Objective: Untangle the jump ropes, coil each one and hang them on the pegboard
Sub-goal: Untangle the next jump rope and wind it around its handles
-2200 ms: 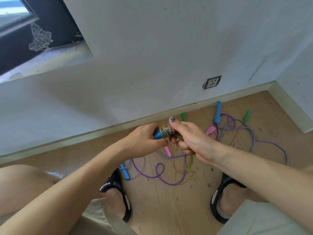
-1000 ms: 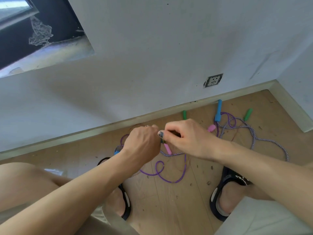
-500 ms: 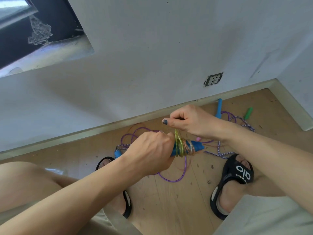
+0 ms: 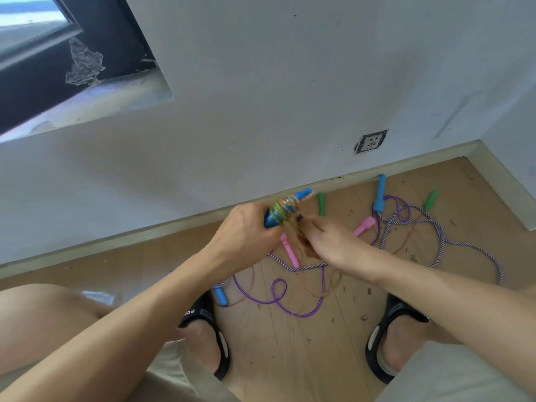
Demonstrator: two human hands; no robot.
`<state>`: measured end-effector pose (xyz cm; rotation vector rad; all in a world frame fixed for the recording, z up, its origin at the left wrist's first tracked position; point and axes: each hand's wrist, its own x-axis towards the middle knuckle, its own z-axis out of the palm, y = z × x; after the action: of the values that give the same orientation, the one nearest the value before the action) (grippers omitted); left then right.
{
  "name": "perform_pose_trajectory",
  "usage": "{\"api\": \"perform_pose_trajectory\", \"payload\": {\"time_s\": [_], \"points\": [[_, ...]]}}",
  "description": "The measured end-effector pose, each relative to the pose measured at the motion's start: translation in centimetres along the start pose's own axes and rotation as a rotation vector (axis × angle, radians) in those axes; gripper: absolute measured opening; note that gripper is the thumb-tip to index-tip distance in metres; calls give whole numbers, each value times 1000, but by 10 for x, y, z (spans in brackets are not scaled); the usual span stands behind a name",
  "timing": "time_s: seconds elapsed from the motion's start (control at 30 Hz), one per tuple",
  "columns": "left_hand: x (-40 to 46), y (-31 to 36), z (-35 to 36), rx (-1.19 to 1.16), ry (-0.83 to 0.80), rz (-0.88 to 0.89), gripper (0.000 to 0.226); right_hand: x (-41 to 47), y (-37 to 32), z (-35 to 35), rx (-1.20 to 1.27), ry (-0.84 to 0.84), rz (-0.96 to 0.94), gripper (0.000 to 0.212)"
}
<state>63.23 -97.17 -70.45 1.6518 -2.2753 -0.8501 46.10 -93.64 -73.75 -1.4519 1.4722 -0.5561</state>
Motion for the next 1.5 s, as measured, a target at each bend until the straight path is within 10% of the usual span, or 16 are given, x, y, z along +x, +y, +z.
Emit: {"api": "perform_pose_trajectory", "payload": {"time_s": [0.17, 0.43, 0.77, 1.03, 1.33, 1.5], "points": [[22, -25, -5, 61, 1, -244, 24, -21, -1, 11, -230, -45, -179, 37], [7, -16, 27, 508, -84, 24, 13, -18, -17, -12, -538, 96, -500, 35], [-9, 5, 30, 633, -84, 245, 13, 9, -24, -37, -434, 47, -378, 39], [-25, 21, 8, 240, -9, 436, 16, 31, 5, -46, -225, -41, -148, 49], [13, -15, -6, -188, 52, -197, 27, 17, 22, -24, -280, 26, -56, 54], [26, -45, 6, 119, -25, -286, 27, -1, -7, -22, -384, -1, -248, 53]]}}
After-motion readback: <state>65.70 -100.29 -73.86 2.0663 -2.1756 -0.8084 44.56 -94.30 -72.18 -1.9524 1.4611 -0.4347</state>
